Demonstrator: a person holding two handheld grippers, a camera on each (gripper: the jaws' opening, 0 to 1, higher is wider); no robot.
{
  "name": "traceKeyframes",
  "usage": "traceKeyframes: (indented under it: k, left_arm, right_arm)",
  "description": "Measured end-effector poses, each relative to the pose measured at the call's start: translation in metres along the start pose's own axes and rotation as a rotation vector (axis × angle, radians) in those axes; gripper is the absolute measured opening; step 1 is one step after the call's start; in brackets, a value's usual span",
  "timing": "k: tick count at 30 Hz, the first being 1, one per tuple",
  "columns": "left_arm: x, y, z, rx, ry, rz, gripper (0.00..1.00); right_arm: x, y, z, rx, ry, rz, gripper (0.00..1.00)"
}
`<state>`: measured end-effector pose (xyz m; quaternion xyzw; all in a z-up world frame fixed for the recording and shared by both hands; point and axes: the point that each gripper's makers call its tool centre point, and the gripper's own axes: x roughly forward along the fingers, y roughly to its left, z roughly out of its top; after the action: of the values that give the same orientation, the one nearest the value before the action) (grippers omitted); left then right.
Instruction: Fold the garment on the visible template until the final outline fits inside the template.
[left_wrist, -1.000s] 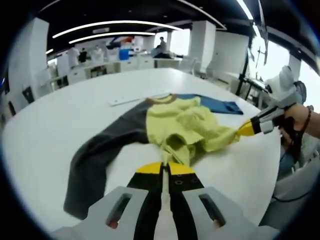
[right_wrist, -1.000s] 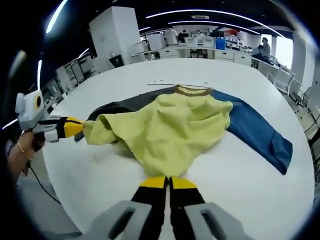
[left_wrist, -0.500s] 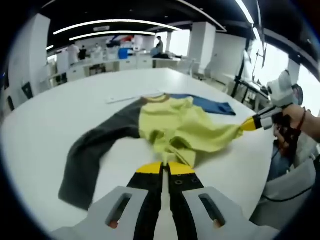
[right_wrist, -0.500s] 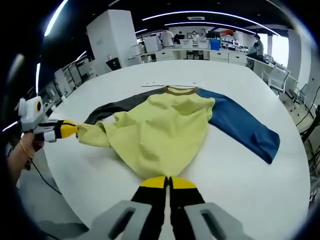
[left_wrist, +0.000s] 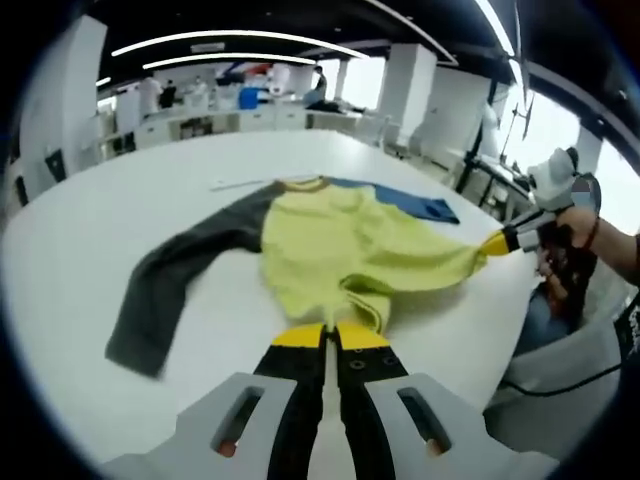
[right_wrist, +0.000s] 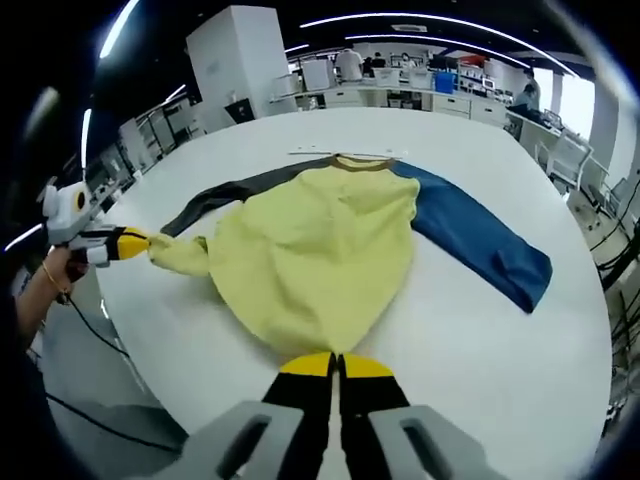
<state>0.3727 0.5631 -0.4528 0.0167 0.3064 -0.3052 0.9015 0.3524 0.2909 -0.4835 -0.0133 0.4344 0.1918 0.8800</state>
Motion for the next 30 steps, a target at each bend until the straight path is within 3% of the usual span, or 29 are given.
traceKeyframes:
  k: [11,14,20,30]
  left_arm:
    - [-0.006,-0.002,-0.019,-0.003,0.041,0.014,0.00]
    - [-0.008,-0.002,-0.026,-0.009,0.057,0.021,0.00]
    - [-0.011,0.004,-0.039,-0.018,0.087,0.030,0.00]
    - [-0.014,-0.002,-0.061,-0.012,0.161,0.024,0.00]
  right_arm:
    - [-0.010,-0.008,-0.022,-0.018,0.054,0.016,0.00]
    - [-0.005,-0.028,-0.028,-0.027,0.074,-0.012,0.00]
    - [-0.007,-0.045,-0.043,-0.007,0.111,-0.029,0.00]
    - [-0.008,-0.048,-0.057,0.012,0.156,-0.013,0.00]
